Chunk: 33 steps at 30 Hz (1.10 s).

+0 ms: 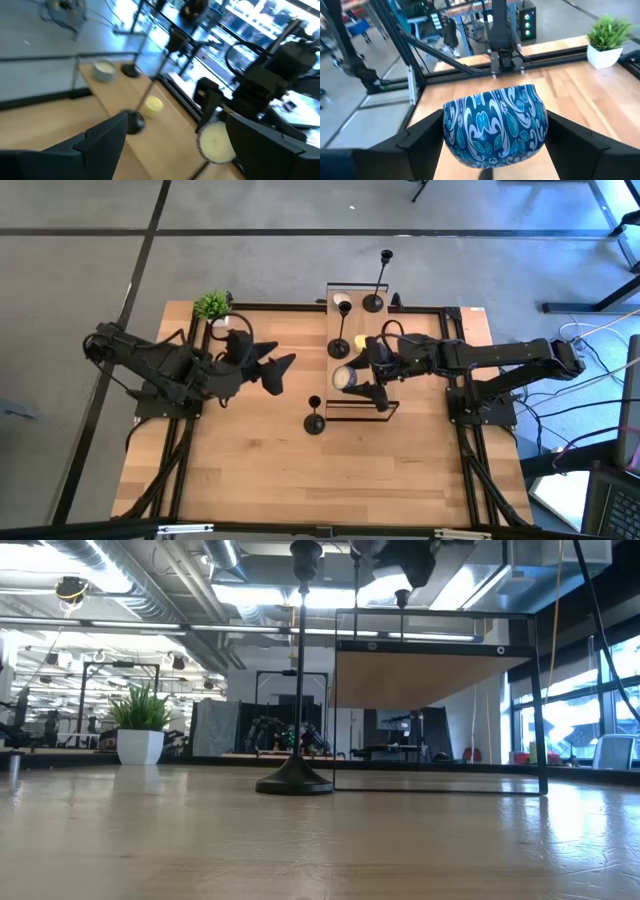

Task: Pick & Place candle stick holders
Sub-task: Put the blue candle jar in the bottom left corner of the shelf

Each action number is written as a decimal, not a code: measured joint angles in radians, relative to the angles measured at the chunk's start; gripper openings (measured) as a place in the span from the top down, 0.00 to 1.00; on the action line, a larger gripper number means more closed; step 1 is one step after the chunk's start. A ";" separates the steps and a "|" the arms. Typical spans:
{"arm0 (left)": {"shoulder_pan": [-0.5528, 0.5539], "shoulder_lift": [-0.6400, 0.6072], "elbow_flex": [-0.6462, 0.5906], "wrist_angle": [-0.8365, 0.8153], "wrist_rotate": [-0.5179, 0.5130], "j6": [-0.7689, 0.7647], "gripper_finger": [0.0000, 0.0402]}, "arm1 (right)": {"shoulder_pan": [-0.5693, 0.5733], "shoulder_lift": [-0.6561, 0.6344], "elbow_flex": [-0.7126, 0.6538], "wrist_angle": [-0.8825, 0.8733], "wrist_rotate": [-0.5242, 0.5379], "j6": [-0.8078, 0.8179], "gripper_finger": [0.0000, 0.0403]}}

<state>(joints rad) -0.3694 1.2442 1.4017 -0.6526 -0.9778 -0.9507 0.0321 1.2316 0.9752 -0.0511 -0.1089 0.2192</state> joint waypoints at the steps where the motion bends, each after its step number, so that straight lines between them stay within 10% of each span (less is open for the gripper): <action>1: -0.004 0.000 0.000 -0.011 -0.022 0.001 0.17 | -0.004 0.000 0.000 -0.010 0.000 -0.010 0.26; 15: -0.057 -0.001 -0.038 -0.086 -0.133 -0.120 0.17 | -0.061 -0.013 -0.228 0.217 0.039 0.083 0.25; 33: -0.064 -0.001 -0.067 -0.088 -0.149 -0.163 0.17 | 0.075 -0.047 -0.234 0.101 0.348 0.134 0.25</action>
<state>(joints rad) -0.4332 1.2434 1.3350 -0.7411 -1.1267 -1.1133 0.1076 1.1851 0.7410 0.0499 0.2395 0.3528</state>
